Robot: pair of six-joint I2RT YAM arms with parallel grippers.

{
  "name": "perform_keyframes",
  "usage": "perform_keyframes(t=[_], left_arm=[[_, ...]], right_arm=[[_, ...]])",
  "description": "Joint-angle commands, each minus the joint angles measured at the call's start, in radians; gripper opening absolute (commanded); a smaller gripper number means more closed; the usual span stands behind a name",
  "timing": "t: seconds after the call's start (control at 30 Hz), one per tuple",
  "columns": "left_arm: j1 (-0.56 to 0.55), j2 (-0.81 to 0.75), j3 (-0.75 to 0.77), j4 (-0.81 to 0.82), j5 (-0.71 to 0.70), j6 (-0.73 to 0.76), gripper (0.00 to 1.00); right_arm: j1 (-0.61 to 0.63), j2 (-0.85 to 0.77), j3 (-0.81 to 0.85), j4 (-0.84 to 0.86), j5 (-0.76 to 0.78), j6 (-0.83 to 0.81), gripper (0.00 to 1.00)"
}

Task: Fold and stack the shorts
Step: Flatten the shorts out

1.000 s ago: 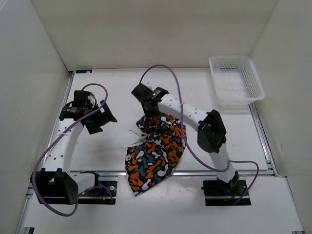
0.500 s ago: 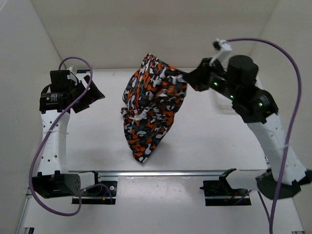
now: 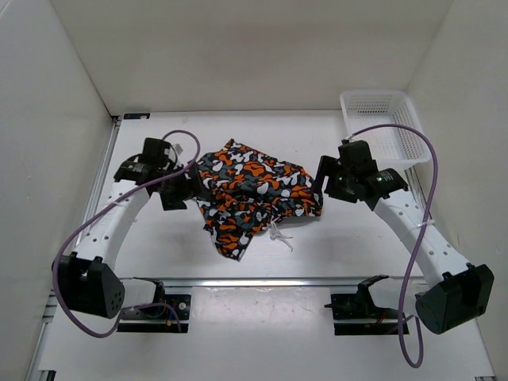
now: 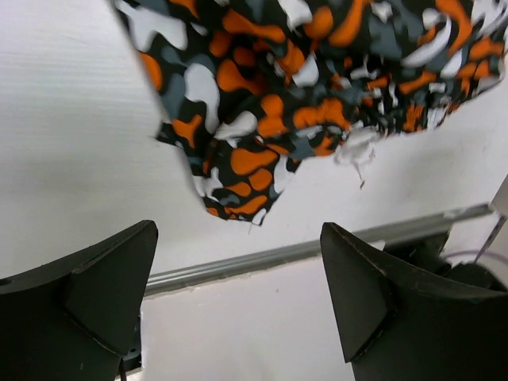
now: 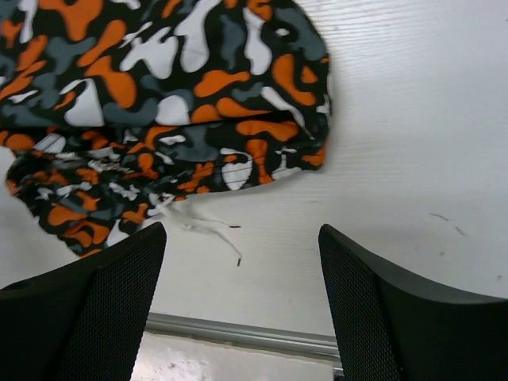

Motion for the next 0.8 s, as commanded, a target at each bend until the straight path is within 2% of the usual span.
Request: perform_keyframes(t=[0.0, 0.1, 0.27, 0.5, 0.53, 0.57, 0.6, 0.67, 0.77], left_arm=[[-0.121, 0.039, -0.019, 0.078, -0.011, -0.031, 0.94], [-0.199, 0.102, -0.006, 0.087, -0.088, -0.045, 0.98], [-0.244, 0.264, 0.073, 0.105, -0.221, -0.065, 1.0], [-0.338, 0.478, 0.171, 0.179, -0.271, -0.042, 1.0], [-0.362, 0.523, 0.186, 0.191, -0.271, -0.042, 0.93], [-0.375, 0.542, 0.221, 0.191, -0.261, -0.012, 0.81], [-0.388, 0.554, 0.24, 0.191, -0.249, -0.012, 0.6], [-0.433, 0.555, 0.281, 0.191, -0.237, 0.002, 0.11], [-0.506, 0.516, 0.31, 0.191, -0.192, 0.011, 0.1]], right_arm=[[0.074, -0.01, 0.026, 0.047, 0.026, 0.071, 0.82], [0.105, 0.003, 0.026, 0.047, 0.017, 0.103, 0.82], [0.105, -0.011, 0.026, 0.029, 0.015, 0.114, 0.83], [0.076, -0.094, 0.047, -0.037, 0.015, 0.114, 0.84], [0.067, -0.112, 0.047, -0.037, 0.015, 0.114, 0.84], [0.067, -0.121, 0.047, -0.048, 0.015, 0.114, 0.84], [0.055, -0.122, 0.047, -0.062, 0.024, 0.114, 0.84], [0.044, -0.158, 0.047, -0.083, 0.024, 0.114, 0.84], [0.021, -0.189, 0.038, -0.092, 0.037, 0.114, 0.84]])
